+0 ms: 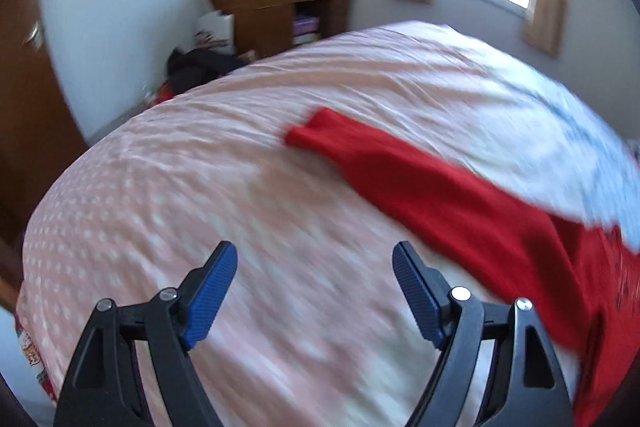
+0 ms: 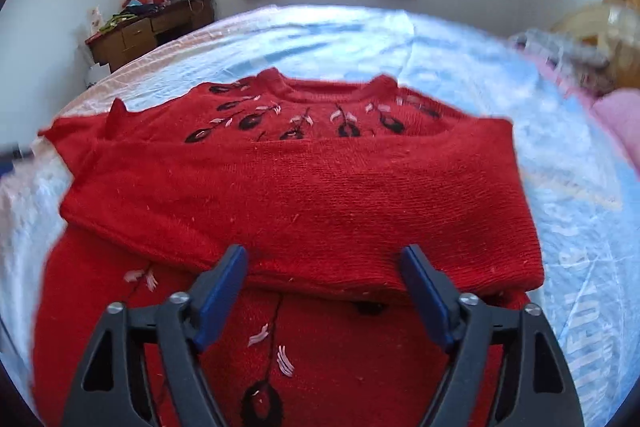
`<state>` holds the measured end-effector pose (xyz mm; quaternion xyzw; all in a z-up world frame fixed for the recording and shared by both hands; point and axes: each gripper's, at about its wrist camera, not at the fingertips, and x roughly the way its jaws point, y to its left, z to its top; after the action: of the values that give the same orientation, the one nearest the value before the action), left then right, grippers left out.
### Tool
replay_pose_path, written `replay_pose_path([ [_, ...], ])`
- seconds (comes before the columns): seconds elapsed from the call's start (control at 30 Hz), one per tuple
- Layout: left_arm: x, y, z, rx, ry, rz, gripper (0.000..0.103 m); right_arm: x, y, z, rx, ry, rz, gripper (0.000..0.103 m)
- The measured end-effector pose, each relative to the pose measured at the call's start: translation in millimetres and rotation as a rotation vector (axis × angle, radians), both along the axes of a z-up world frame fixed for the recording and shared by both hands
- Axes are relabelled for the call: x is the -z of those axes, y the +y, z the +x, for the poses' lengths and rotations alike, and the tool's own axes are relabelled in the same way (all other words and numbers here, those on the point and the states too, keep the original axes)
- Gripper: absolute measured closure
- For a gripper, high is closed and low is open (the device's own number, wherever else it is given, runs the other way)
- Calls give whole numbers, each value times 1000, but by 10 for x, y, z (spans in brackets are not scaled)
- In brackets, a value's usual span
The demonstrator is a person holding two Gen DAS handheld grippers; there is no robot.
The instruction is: Fold small clothes
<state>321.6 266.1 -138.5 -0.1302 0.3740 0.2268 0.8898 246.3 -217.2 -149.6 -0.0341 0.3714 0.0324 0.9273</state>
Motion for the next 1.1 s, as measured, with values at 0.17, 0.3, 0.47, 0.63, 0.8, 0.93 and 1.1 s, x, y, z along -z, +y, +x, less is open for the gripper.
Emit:
replay_pose_path([
  [0.17, -68, 363, 153, -67, -74, -69, 28, 6, 5, -49, 16, -32, -10, 19],
  [0.3, -59, 387, 400, -49, -82, -20, 28, 14, -14, -81, 22, -53, 3, 19],
  [0.47, 98, 478, 659, -33, -18, -57, 37, 22, 6, -123, 33, -79, -12, 18],
  [0.63, 237, 478, 760, -54, 17, -92, 66, 30, 0, -144, 35, -91, -8, 18],
  [0.8, 188, 475, 728, -39, 2, -99, 91, 34, 4, -157, 38, -100, -10, 18],
  [0.93, 79, 567, 614, -42, -45, -164, 92, 37, 2, -174, 42, -110, -13, 18],
  [1.1, -153, 668, 436, -39, -135, -242, 92, 41, 5, -188, 44, -114, -15, 18],
])
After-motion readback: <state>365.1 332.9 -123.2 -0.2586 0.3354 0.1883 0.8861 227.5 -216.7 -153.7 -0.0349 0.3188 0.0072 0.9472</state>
